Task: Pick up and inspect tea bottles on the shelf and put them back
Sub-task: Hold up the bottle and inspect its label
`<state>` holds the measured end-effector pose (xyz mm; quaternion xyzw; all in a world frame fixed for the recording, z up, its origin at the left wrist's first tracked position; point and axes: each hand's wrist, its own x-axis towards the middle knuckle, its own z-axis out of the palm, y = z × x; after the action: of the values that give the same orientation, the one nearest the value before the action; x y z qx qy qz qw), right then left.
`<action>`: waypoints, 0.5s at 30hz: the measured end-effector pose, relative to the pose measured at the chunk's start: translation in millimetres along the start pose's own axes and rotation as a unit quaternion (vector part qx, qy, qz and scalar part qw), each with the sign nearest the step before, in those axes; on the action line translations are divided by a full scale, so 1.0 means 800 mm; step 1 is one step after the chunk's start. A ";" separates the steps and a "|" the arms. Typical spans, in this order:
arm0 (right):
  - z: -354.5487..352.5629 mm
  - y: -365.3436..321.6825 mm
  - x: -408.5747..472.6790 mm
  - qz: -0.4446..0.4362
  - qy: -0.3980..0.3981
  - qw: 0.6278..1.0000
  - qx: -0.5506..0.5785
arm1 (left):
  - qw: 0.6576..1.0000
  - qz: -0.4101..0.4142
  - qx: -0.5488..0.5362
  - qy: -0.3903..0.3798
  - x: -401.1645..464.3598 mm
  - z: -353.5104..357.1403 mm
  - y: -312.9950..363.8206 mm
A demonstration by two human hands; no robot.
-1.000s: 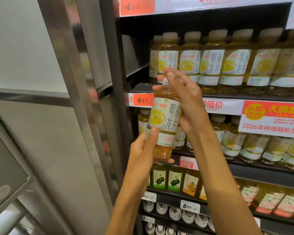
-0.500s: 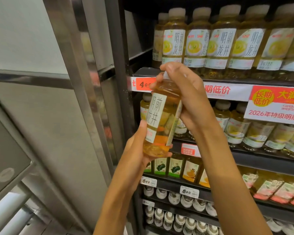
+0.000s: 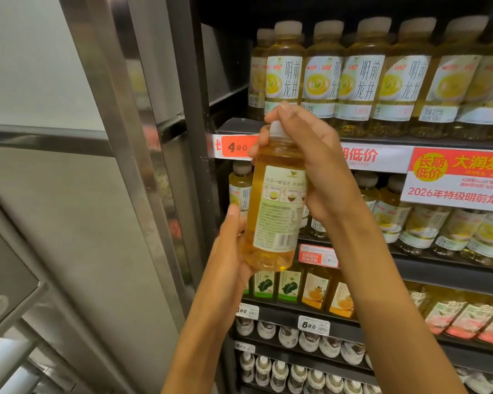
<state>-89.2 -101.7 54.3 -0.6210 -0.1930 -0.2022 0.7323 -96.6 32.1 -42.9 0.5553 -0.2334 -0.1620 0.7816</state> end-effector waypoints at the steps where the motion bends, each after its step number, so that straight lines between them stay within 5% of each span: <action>1: 0.002 -0.002 0.001 -0.008 0.015 0.999 -0.030 | 1.000 0.015 0.013 -0.001 0.001 0.002 0.001; 6: 0.001 -0.006 0.007 0.019 0.006 0.997 -0.077 | 0.999 0.016 -0.029 -0.018 0.001 0.011 0.007; 10: -0.002 0.001 0.009 0.057 -0.051 0.993 0.089 | 0.978 -0.063 -0.169 -0.102 -0.002 0.009 0.008; 15: -0.002 0.006 0.009 0.039 -0.040 0.996 0.070 | 0.990 -0.062 -0.110 -0.057 0.003 0.008 0.001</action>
<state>-80.5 -102.8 54.3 -0.5824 -0.2114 -0.1349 0.7733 -98.1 26.2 -39.9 0.4696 -0.2233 -0.2665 0.8116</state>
